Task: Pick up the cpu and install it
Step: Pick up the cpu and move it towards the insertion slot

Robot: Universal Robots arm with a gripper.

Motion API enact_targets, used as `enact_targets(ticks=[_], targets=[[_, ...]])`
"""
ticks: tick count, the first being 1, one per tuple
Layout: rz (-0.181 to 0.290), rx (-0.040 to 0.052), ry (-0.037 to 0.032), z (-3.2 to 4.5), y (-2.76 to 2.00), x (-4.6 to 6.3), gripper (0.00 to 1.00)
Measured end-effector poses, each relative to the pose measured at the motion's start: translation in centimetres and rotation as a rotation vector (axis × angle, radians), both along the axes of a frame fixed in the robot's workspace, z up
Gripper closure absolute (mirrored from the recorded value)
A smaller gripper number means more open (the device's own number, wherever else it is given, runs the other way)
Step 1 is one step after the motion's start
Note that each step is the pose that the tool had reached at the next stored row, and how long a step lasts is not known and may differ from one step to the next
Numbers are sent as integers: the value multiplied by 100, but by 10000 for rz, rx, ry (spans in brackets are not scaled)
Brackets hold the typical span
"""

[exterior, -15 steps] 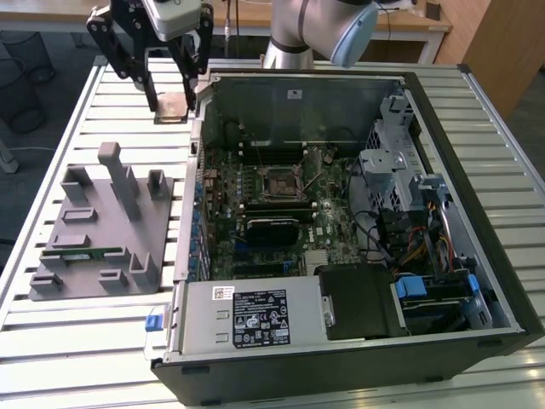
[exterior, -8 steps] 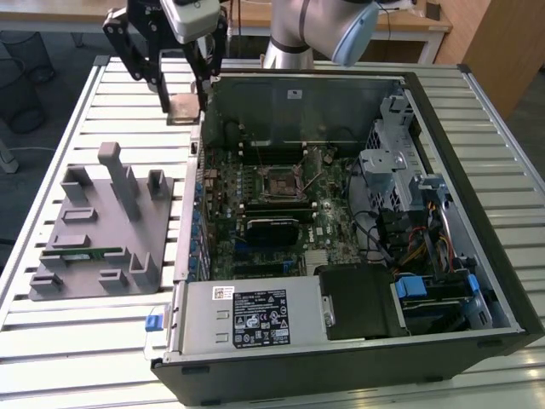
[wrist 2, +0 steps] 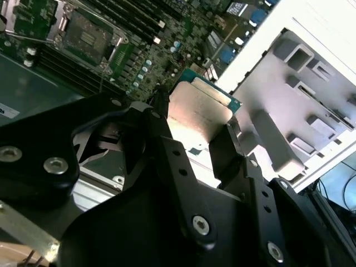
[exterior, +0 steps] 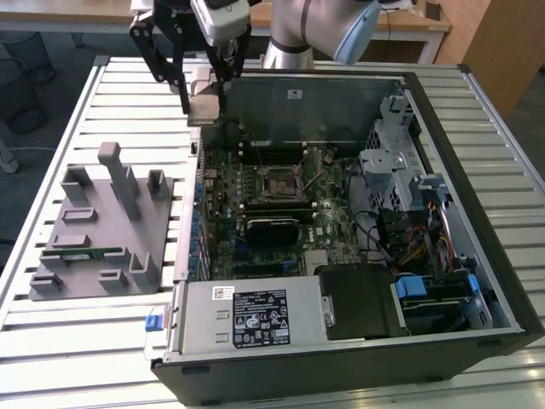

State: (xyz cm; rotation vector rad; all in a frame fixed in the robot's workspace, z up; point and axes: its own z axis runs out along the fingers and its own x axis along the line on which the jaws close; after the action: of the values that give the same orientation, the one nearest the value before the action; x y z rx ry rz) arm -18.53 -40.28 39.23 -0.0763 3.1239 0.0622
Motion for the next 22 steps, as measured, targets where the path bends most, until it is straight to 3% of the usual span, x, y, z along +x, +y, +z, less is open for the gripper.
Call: enact_targets(ticks=[7, 12, 22], targets=[[0, 1, -1, -16, 10, 194, 46], [0, 1, -3, -27, 79, 276, 46], [-24, 2, -3, -54, 162, 455, 46]])
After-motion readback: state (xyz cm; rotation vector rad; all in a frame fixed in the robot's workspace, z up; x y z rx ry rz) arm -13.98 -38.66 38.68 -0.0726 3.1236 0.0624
